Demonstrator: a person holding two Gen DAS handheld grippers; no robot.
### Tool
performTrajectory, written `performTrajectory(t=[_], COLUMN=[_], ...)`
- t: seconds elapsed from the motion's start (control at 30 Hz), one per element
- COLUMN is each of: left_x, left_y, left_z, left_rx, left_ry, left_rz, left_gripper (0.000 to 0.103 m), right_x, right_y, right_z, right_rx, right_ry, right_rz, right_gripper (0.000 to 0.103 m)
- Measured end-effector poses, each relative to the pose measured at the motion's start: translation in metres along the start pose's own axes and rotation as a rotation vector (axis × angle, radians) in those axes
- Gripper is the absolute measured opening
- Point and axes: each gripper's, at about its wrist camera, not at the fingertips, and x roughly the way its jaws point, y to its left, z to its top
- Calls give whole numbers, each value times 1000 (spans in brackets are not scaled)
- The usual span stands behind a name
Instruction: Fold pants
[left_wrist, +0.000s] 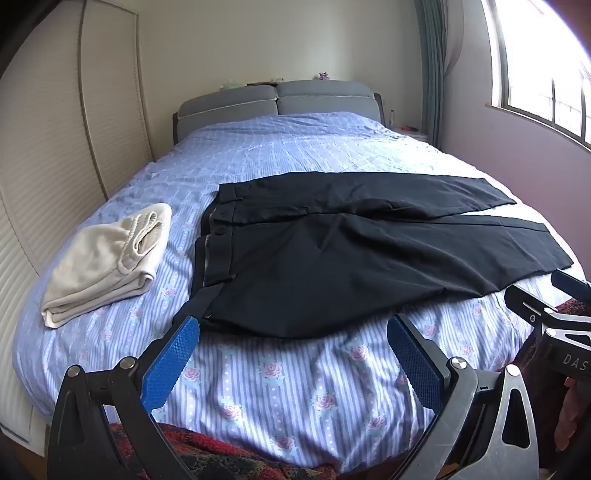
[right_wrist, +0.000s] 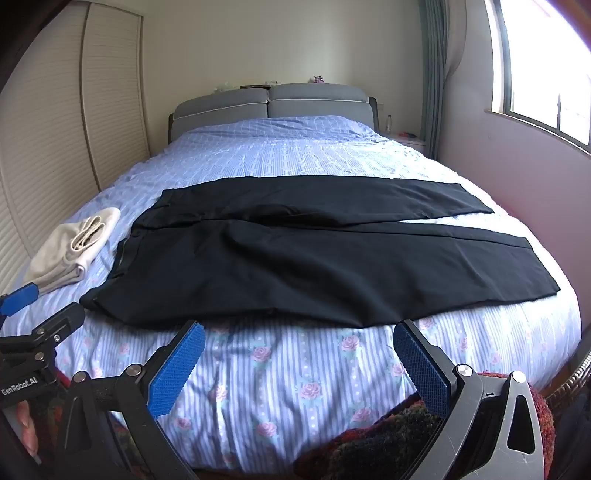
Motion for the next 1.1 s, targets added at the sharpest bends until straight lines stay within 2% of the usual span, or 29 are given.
performTrajectory(t=[1.1], left_x=[-1], left_y=[0], left_z=[0], left_rx=[-1], left_ry=[-7], left_rz=[5], left_gripper=[103], right_x=[0], right_y=[0], right_z=[0], right_rx=[0], right_ry=[0], right_rz=[0], right_gripper=[103])
